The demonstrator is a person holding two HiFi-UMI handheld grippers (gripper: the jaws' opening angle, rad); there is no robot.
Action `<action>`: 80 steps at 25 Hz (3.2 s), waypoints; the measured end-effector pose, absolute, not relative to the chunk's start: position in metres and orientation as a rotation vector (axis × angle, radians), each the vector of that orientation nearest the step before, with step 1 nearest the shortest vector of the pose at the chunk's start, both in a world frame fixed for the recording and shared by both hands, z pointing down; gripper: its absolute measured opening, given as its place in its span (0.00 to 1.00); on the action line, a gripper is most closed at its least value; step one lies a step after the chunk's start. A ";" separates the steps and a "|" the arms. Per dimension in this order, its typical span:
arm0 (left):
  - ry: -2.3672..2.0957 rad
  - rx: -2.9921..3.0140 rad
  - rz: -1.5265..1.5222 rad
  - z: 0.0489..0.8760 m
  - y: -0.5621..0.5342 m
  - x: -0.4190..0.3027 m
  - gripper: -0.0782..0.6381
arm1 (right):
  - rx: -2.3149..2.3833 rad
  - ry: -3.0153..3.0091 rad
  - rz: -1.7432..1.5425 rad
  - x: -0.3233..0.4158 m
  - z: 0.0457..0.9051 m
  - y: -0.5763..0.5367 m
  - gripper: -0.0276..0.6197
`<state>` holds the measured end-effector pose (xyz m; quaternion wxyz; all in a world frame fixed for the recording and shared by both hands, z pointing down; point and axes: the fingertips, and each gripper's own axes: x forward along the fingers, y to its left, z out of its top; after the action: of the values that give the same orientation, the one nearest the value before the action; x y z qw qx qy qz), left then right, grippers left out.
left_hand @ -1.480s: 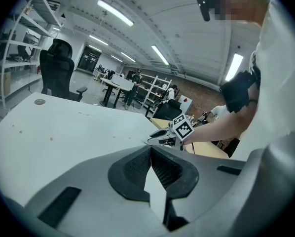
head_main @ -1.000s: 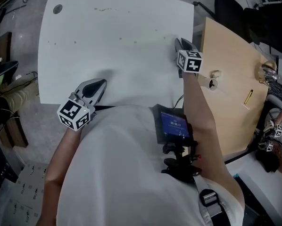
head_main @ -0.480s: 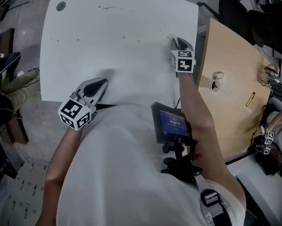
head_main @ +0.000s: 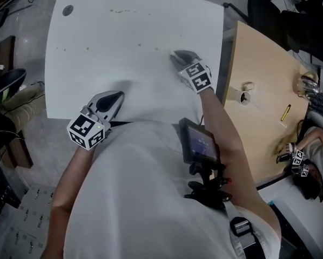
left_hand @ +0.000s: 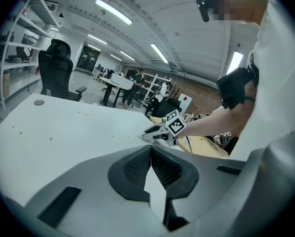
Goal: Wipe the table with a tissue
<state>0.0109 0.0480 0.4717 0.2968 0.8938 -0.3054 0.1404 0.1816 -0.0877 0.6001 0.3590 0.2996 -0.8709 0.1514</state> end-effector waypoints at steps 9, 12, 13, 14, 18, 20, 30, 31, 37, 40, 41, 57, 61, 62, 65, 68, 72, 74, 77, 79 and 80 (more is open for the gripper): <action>-0.823 2.370 0.374 0.474 0.048 0.004 0.12 | 1.017 -2.128 0.304 0.216 0.597 -0.102 0.14; -0.815 2.371 0.363 0.473 0.049 0.008 0.12 | 0.963 -2.156 0.296 0.195 0.599 -0.090 0.14; -0.812 2.374 0.360 0.472 0.049 0.010 0.12 | 0.930 -2.189 0.316 0.185 0.598 -0.085 0.14; -0.809 2.376 0.359 0.473 0.049 0.010 0.12 | 0.883 -2.224 0.340 0.173 0.597 -0.078 0.14; -0.825 2.372 0.362 0.472 0.048 0.004 0.12 | 0.566 -2.355 0.452 0.122 0.599 -0.033 0.14; -0.831 2.372 0.351 0.470 0.046 0.007 0.12 | 0.466 -2.401 0.517 0.116 0.593 -0.018 0.14; -0.870 2.368 0.354 0.469 0.046 0.000 0.12 | 1.331 -2.188 0.644 0.261 0.572 -0.138 0.14; -0.874 2.363 0.356 0.469 0.047 -0.001 0.12 | 1.359 -2.173 0.656 0.268 0.574 -0.145 0.14; -0.898 2.337 0.366 0.473 0.051 -0.004 0.12 | 1.436 -2.188 0.709 0.268 0.581 -0.172 0.14; -0.919 2.322 0.364 0.475 0.053 -0.007 0.12 | 1.458 -2.120 0.633 0.271 0.591 -0.180 0.14; -0.923 2.319 0.362 0.476 0.053 -0.007 0.12 | 1.461 -2.107 0.616 0.270 0.594 -0.182 0.14; -0.870 2.326 0.373 0.480 0.054 -0.004 0.12 | 0.971 -2.296 0.543 0.173 0.600 -0.139 0.14; -0.859 2.340 0.374 0.478 0.052 0.002 0.12 | 0.920 -2.397 0.758 0.179 0.585 -0.131 0.14; -0.859 2.343 0.375 0.477 0.051 0.002 0.12 | 0.983 -2.392 0.751 0.189 0.580 -0.135 0.14; -0.866 2.344 0.377 0.478 0.049 0.001 0.12 | 1.104 -2.259 0.551 0.218 0.580 -0.147 0.14; -0.869 2.345 0.384 0.477 0.051 0.005 0.12 | 1.151 -2.116 0.402 0.233 0.591 -0.154 0.14; -0.873 2.349 0.382 0.475 0.053 0.009 0.12 | 1.141 -2.056 0.368 0.224 0.603 -0.151 0.14; -0.876 2.348 0.387 0.474 0.054 0.009 0.12 | 1.073 -2.091 0.361 0.210 0.604 -0.143 0.14; -0.881 2.354 0.391 0.475 0.051 0.014 0.12 | 0.910 -2.139 0.396 0.195 0.607 -0.129 0.14; -0.877 2.372 0.378 0.475 0.043 0.022 0.12 | 0.821 -2.145 0.448 0.195 0.605 -0.128 0.14; -0.873 2.379 0.375 0.474 0.040 0.024 0.12 | 0.783 -2.142 0.461 0.193 0.602 -0.127 0.14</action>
<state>0.0236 0.0403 0.4742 0.2858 0.8899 -0.3267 0.1402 0.1928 -0.1268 0.6024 0.3960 0.3091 -0.8453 0.1819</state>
